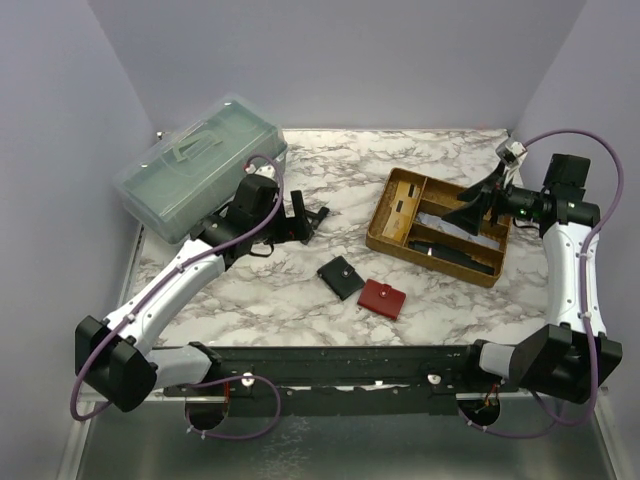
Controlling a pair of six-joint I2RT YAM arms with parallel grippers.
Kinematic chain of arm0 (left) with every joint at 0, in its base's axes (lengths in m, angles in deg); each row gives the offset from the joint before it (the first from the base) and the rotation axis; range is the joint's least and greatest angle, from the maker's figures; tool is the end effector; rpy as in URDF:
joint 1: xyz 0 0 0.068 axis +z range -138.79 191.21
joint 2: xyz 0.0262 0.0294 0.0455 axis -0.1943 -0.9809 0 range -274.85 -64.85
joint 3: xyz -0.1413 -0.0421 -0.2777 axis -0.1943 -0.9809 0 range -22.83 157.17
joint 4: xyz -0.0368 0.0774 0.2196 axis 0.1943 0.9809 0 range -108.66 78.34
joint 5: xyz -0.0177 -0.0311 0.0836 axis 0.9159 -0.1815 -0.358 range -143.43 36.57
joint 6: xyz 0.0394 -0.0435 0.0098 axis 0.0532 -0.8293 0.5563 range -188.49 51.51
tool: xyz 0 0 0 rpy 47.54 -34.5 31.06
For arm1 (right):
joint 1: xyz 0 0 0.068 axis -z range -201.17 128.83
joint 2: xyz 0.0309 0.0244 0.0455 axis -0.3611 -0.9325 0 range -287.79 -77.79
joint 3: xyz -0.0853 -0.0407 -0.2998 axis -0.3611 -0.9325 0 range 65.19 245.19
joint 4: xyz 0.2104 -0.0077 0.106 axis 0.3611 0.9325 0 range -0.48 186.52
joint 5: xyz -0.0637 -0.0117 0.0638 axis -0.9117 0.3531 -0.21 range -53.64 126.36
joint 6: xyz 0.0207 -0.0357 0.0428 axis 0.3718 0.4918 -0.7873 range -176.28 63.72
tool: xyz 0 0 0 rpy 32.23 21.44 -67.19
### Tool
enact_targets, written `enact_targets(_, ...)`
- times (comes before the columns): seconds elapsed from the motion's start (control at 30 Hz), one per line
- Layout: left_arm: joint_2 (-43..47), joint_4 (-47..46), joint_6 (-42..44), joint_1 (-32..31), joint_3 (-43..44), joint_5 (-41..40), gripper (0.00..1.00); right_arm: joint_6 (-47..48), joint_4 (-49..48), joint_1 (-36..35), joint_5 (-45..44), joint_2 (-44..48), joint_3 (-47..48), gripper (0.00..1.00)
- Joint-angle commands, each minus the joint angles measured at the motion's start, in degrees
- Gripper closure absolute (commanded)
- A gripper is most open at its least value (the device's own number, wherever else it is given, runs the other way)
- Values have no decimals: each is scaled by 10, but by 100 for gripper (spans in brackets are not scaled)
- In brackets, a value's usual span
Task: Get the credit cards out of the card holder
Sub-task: Pick up the card holder from the center of the board.
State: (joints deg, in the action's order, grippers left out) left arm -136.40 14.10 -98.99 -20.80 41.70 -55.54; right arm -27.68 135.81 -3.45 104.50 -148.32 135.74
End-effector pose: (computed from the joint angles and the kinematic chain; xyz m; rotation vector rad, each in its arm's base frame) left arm 0.2013 -0.1239 0.3623 0.0103 2.3214 -0.5277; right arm 0.2004 -0.0215 0.3977 -0.6822 1.8124 0.8672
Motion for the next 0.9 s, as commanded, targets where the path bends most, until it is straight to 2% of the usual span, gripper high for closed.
enact_targets(0.0, 37, -38, -83, -3, -42, -16, 2, 69, 6, 1, 92, -21, -8, 0)
enact_targets(0.2, 54, -27, -71, -3, -42, -32, 2, 143, 53, 1, 124, -35, -15, 0)
enact_targets(0.4, 54, 9, -61, -4, -64, -25, 3, 175, 87, 1, 73, -3, -41, 0)
enact_targets(0.57, 66, 42, -98, -7, -63, -18, 4, 157, 83, 1, 45, 28, -39, 0)
enact_targets(0.73, 28, 96, -78, -14, -37, -31, 4, 134, 74, 1, 37, 52, -51, 0)
enact_targets(0.87, 5, 116, -97, -24, -29, -58, 5, 130, 77, 1, 41, 49, -51, 0)
